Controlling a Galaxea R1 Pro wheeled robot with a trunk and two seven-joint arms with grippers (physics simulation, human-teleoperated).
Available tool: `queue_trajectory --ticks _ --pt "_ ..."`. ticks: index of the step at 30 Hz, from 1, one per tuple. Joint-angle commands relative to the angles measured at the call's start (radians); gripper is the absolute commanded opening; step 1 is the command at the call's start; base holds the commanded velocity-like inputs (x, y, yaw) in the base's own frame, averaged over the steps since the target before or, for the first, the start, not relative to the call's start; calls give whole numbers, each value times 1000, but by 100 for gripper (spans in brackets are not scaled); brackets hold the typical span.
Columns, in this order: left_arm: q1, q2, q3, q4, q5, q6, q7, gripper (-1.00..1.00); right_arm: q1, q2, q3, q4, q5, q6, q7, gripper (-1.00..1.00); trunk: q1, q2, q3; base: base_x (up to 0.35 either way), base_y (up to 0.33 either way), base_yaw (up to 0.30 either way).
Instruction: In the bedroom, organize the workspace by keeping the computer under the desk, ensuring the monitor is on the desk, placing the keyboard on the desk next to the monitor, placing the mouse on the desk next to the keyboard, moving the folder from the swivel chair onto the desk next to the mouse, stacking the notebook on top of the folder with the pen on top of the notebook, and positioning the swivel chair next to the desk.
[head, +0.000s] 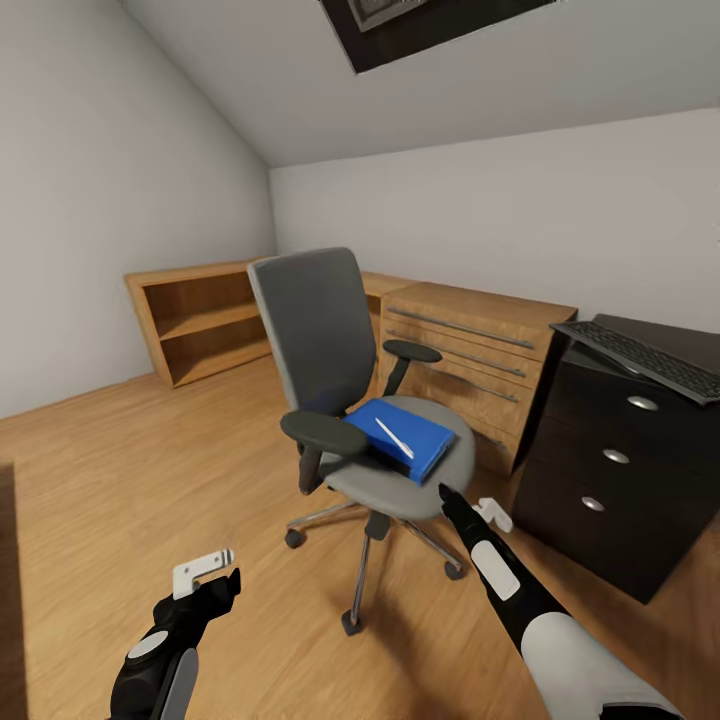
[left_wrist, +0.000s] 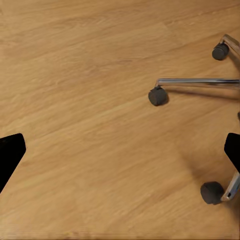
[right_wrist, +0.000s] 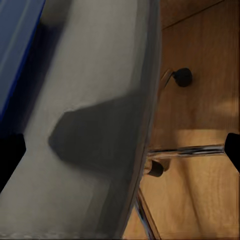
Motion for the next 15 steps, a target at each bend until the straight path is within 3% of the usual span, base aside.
queue_trajectory --ticks 1,9,15 --pt "-1 0 0 -1 11 4 7 100 0 0 0 34 -12 -3 1 100 0 0 -1 -89 0 0" --pt "-1 0 0 0 11 4 7 100 0 0 0 34 -11 -3 1 100 0 0 -1 -26 0 0" --pt "-1 0 0 0 10 4 7 100 0 1 1 33 -11 -3 1 100 0 0 -1 -177 0 0"
